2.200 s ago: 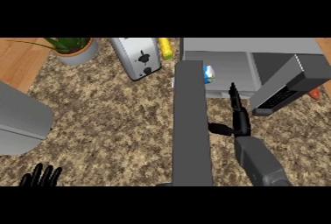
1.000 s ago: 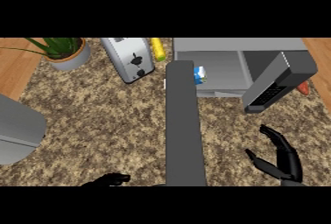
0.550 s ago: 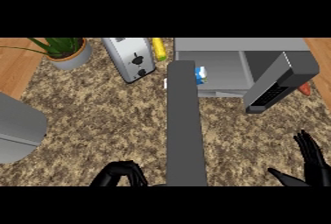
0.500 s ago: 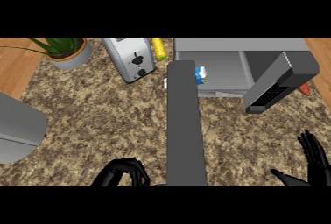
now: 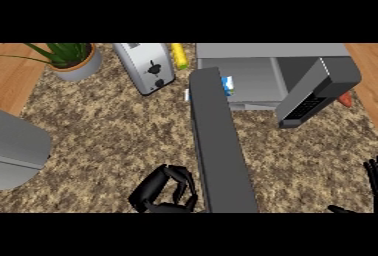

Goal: Pick up the milk, place it into the microwave and close the microwave

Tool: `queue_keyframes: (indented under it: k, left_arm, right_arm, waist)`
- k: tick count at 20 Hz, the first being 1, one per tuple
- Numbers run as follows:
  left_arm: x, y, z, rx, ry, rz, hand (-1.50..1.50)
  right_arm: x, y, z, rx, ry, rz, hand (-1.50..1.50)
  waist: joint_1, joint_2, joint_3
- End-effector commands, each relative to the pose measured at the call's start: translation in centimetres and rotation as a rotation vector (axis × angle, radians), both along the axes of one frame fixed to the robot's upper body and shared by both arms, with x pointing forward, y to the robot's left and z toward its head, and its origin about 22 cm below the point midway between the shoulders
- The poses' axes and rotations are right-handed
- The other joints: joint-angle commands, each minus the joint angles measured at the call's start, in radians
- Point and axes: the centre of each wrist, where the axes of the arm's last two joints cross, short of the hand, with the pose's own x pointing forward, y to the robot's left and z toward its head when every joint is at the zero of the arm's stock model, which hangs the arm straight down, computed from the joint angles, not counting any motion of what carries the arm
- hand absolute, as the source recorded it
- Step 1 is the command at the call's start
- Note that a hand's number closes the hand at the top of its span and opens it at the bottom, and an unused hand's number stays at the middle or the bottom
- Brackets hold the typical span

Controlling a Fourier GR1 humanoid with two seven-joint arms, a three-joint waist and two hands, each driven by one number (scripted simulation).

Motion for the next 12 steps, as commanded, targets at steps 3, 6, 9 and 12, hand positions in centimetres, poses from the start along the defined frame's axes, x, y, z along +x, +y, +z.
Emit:
queue_keyframes:
  k: [3, 6, 9, 12]
  left_arm:
    - [-0.5, -3.8, -1.9, 0.169, 0.117, -0.237, 1.50]
    - [0.4, -5.3, -2.1, 0.190, 0.124, -0.273, 1.50]
    - [1.1, -7.1, -1.2, 0.186, 0.053, -0.302, 1.50]
    - [-2.0, -8.3, -3.1, 0.125, 0.020, -0.302, 1.50]
  right_arm:
    - [-0.9, -1.1, 0.7, 0.054, -0.090, 0.064, -1.50]
    - [-0.5, -2.9, 2.1, 0.040, -0.120, 0.069, -1.50]
    - [-0.6, -2.7, 2.2, 0.065, -0.137, 0.122, -1.50]
    - [2.0, -0.8, 2.4, 0.059, -0.164, 0.171, -1.50]
  waist:
    - [-0.010, 0.000, -0.001]
    - [-0.009, 0.002, -0.001]
    - [-0.017, 0.003, -0.001]
    - [-0.038, 0.008, -0.003]
